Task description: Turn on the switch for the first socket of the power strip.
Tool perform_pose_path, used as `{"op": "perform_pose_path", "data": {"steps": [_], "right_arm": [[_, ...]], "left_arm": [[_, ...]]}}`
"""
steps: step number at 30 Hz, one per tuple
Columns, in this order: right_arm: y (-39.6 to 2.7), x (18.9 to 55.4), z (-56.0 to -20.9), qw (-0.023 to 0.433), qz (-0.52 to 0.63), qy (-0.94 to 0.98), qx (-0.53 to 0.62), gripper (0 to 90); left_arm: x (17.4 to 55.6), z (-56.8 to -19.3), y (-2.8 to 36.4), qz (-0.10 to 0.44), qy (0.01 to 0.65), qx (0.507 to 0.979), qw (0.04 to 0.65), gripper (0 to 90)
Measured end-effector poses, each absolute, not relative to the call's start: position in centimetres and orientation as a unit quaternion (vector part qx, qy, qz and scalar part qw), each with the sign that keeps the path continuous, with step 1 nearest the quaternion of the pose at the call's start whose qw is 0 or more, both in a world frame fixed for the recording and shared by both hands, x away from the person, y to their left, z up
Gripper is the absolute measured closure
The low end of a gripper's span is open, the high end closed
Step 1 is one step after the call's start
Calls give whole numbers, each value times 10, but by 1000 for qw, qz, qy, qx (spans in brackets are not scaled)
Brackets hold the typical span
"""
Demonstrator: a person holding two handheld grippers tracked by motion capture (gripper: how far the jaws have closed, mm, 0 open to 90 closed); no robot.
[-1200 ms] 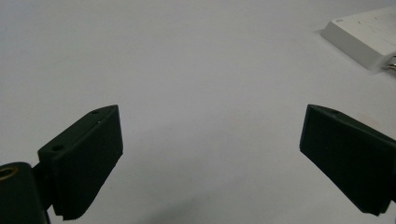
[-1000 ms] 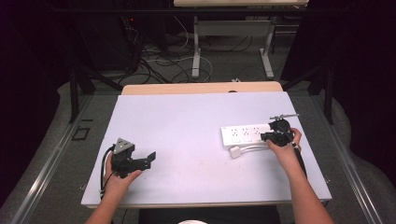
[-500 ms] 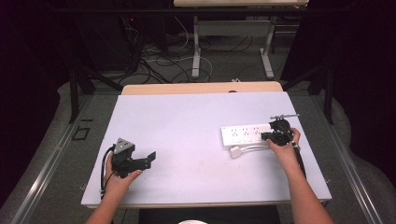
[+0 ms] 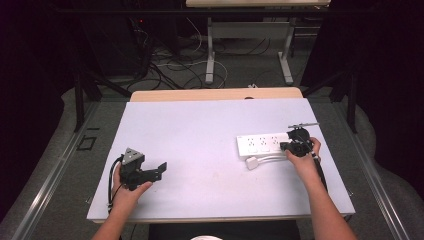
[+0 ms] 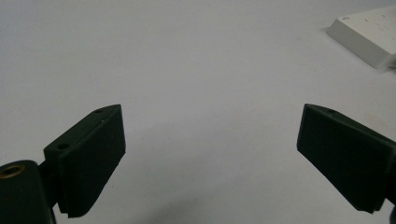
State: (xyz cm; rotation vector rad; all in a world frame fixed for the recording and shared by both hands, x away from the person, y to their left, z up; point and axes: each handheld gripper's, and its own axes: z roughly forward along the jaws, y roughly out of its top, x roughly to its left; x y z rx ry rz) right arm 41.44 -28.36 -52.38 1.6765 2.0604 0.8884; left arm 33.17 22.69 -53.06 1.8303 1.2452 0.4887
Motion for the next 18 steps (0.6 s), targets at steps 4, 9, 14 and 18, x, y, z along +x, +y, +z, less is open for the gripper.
{"op": "perform_pose_path", "data": {"steps": [4, 9, 14, 18], "right_arm": [[-284, 415, -524, 169, 315, 723, 590, 900], [-285, 415, -525, 162, 319, 721, 594, 884], [-285, 414, -525, 167, 320, 723, 589, 892], [-286, 414, -527, 166, 315, 723, 592, 900]], "left_arm": [[332, -531, 227, 196, 498, 731, 423, 80], [331, -530, 227, 196, 498, 731, 423, 82], [331, -531, 227, 198, 498, 730, 425, 84], [332, -531, 227, 199, 498, 730, 424, 85]]}}
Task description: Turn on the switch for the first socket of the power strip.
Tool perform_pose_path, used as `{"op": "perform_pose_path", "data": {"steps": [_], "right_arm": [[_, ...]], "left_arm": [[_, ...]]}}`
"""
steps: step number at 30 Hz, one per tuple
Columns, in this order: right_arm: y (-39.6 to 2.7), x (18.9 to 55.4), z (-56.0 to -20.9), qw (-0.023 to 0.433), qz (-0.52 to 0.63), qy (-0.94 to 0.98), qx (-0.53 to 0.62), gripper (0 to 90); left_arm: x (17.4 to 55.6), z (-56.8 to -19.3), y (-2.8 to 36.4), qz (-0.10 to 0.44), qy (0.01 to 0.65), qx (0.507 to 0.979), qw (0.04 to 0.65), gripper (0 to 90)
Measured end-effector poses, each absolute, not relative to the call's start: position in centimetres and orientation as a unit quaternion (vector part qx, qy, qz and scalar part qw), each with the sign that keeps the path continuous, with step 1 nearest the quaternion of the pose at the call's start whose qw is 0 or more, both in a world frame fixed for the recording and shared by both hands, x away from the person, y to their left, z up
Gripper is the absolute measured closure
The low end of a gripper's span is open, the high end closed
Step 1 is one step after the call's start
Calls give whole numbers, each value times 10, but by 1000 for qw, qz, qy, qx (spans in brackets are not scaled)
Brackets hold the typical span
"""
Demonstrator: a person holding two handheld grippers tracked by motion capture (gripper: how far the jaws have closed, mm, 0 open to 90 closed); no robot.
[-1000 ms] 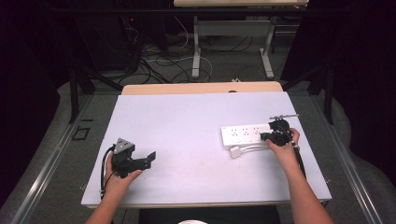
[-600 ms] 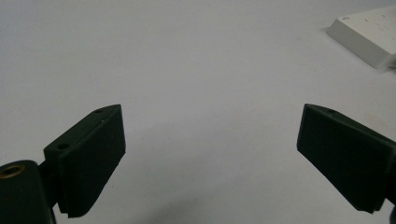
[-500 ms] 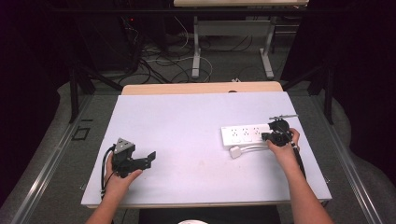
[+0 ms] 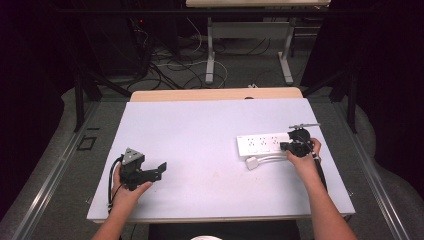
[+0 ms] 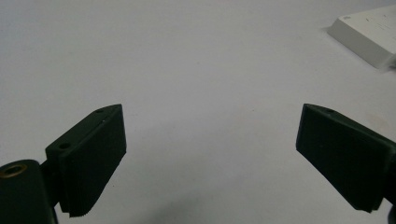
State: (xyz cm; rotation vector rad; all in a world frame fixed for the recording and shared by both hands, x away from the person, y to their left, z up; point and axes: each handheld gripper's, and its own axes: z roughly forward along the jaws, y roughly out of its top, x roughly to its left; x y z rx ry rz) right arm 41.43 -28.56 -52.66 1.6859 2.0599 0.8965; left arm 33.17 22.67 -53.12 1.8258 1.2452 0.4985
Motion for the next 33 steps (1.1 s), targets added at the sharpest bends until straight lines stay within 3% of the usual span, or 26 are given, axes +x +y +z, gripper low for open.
{"op": "perform_pose_path", "data": {"steps": [10, 23, 33], "right_arm": [[-286, 414, -528, 167, 321, 718, 595, 900], [-293, 414, -527, 164, 334, 708, 601, 756], [-303, 412, -522, 174, 346, 691, 610, 704]], "left_arm": [[332, -531, 227, 199, 497, 731, 423, 91], [332, -531, 228, 196, 498, 734, 418, 94], [332, -531, 228, 197, 498, 734, 417, 98]]}}
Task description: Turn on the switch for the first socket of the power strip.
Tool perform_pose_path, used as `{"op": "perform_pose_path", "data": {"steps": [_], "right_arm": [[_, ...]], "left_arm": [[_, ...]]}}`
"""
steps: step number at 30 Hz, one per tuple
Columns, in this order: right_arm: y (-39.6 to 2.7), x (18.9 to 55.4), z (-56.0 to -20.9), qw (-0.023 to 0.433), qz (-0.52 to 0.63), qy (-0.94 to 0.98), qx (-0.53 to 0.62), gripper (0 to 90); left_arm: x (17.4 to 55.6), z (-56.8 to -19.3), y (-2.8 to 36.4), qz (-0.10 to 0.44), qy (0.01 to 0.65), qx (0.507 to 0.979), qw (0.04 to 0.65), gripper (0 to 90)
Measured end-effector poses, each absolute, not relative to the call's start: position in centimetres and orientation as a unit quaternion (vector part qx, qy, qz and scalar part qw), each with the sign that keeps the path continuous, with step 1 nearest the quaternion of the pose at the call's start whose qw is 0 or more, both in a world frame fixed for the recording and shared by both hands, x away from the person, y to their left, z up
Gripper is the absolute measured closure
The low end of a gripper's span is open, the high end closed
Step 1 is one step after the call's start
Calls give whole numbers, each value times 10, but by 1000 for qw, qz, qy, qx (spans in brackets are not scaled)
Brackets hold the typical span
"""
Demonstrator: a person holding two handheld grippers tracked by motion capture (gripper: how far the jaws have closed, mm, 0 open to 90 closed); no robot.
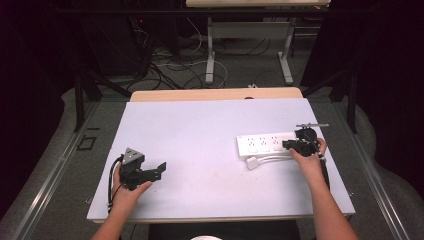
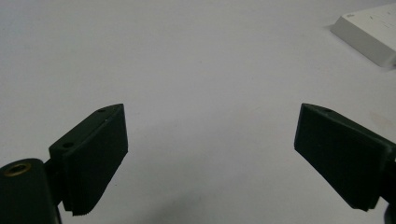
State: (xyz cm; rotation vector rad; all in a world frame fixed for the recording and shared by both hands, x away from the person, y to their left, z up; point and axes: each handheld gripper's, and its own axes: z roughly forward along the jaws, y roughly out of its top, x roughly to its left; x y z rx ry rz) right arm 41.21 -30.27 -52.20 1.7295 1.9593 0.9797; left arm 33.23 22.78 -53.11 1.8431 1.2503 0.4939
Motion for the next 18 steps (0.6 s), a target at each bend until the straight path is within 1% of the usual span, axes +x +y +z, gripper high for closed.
{"op": "perform_pose_path", "data": {"steps": [4, 8, 18], "right_arm": [[-306, 412, -521, 177, 349, 689, 610, 687], [-309, 411, -520, 182, 350, 685, 612, 630], [-314, 411, -517, 194, 352, 677, 617, 584]], "left_arm": [[332, -531, 228, 197, 498, 734, 417, 99], [332, -531, 228, 198, 498, 735, 415, 103], [332, -531, 228, 198, 498, 735, 415, 107]]}}
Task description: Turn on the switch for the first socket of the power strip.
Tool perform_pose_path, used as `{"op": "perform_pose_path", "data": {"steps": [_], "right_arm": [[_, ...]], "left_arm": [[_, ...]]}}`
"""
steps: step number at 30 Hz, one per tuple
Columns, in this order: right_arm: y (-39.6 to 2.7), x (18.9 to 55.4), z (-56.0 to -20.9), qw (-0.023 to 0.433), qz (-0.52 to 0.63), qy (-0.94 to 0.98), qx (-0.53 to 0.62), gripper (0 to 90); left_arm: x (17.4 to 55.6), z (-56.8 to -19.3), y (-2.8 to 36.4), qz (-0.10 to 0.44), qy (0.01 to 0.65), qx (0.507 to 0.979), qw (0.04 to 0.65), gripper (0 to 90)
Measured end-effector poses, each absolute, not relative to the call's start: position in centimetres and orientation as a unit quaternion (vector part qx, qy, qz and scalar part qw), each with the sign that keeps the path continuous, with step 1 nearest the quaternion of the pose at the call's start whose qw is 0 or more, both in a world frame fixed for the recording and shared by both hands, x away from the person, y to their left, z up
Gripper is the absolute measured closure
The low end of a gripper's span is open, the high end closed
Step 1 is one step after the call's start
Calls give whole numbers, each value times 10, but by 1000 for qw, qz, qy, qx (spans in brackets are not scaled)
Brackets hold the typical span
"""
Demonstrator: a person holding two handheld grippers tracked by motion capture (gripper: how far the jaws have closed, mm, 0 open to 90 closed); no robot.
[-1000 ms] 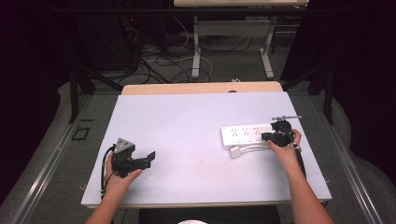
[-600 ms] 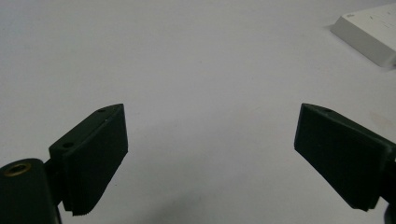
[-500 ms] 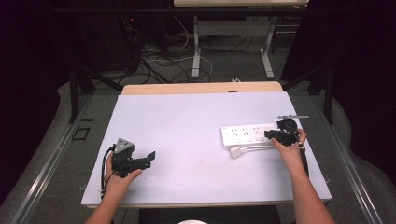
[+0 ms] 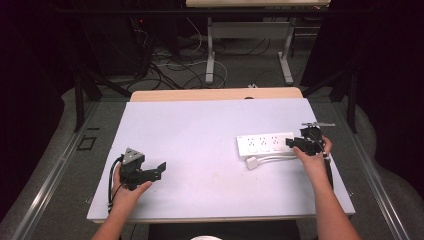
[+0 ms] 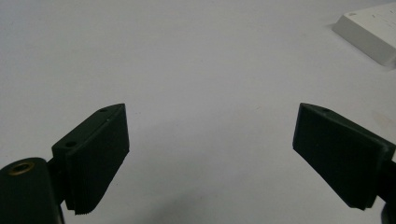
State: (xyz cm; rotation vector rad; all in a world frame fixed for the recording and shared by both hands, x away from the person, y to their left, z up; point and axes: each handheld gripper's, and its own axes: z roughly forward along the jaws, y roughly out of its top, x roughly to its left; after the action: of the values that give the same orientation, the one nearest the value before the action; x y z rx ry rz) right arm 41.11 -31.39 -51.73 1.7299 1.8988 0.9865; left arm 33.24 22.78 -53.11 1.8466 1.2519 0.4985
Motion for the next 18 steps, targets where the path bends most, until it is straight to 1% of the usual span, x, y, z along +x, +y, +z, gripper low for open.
{"op": "perform_pose_path", "data": {"steps": [13, 18], "right_arm": [[-320, 411, -516, 198, 351, 678, 615, 509], [-322, 411, -517, 195, 348, 677, 618, 497]], "left_arm": [[333, -532, 227, 198, 499, 735, 414, 111], [333, -532, 227, 199, 499, 735, 414, 117]]}}
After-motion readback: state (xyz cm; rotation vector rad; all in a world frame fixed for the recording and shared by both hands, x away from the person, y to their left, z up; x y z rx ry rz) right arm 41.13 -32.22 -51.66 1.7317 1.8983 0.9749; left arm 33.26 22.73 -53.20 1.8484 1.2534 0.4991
